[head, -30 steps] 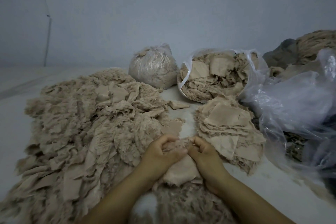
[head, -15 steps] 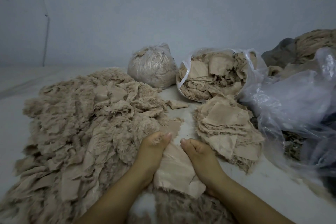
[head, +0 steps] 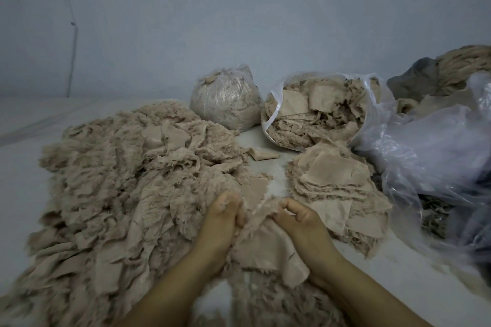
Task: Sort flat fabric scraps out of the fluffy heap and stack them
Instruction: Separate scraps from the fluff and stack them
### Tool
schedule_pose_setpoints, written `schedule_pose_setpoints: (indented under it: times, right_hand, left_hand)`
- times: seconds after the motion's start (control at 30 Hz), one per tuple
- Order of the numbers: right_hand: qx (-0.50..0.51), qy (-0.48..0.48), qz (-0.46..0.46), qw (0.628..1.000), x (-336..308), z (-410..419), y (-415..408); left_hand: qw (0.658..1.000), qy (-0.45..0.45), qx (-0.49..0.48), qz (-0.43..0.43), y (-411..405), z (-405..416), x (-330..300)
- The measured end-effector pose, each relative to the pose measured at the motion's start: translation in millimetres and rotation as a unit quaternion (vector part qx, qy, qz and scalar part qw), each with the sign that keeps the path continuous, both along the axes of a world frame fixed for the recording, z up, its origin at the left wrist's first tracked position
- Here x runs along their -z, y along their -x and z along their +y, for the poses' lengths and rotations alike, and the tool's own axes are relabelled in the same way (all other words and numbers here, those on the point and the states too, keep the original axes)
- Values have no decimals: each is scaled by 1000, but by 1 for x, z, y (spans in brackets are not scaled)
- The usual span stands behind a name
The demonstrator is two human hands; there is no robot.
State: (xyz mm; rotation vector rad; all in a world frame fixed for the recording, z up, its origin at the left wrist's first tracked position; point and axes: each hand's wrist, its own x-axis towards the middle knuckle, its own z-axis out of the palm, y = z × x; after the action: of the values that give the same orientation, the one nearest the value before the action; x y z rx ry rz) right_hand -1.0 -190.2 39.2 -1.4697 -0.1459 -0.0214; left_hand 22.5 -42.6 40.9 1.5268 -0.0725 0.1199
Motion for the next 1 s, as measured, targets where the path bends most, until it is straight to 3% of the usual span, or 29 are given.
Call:
schedule_pose_setpoints:
  times: [0.17, 0.23, 0.33, 0.43, 0.53, 0.63, 0.8, 1.0]
  right_hand:
    - [-58, 28, 14, 998, 5, 2, -1]
    - [-17, 49, -4, 999, 5, 3, -4]
    - [85, -28, 6, 996, 3, -7, -13]
    - [111, -73, 30, 991, 1, -17, -16]
    - [92, -62, 27, 993, 5, -10, -15]
    - [108, -30, -2, 994, 7, -4, -13]
    - [111, 11, 0, 994, 2, -16, -16]
    - [36, -20, 13, 999, 4, -4, -9]
  left_hand:
    - [995, 25, 96, 31, 1, -7, 3]
    - [994, 13, 102, 27, 1, -5, 4]
    - [990, 53, 117, 65, -2, 2, 3]
    - [975, 106, 168, 101, -5, 12, -2]
    - [975, 16, 214, 50, 1, 5, 0]
    - [989, -38, 146, -1, 3, -5, 4]
    - [992, 96, 77, 38, -8, 9, 1]
    - [984, -35, 175, 16, 5, -1, 3]
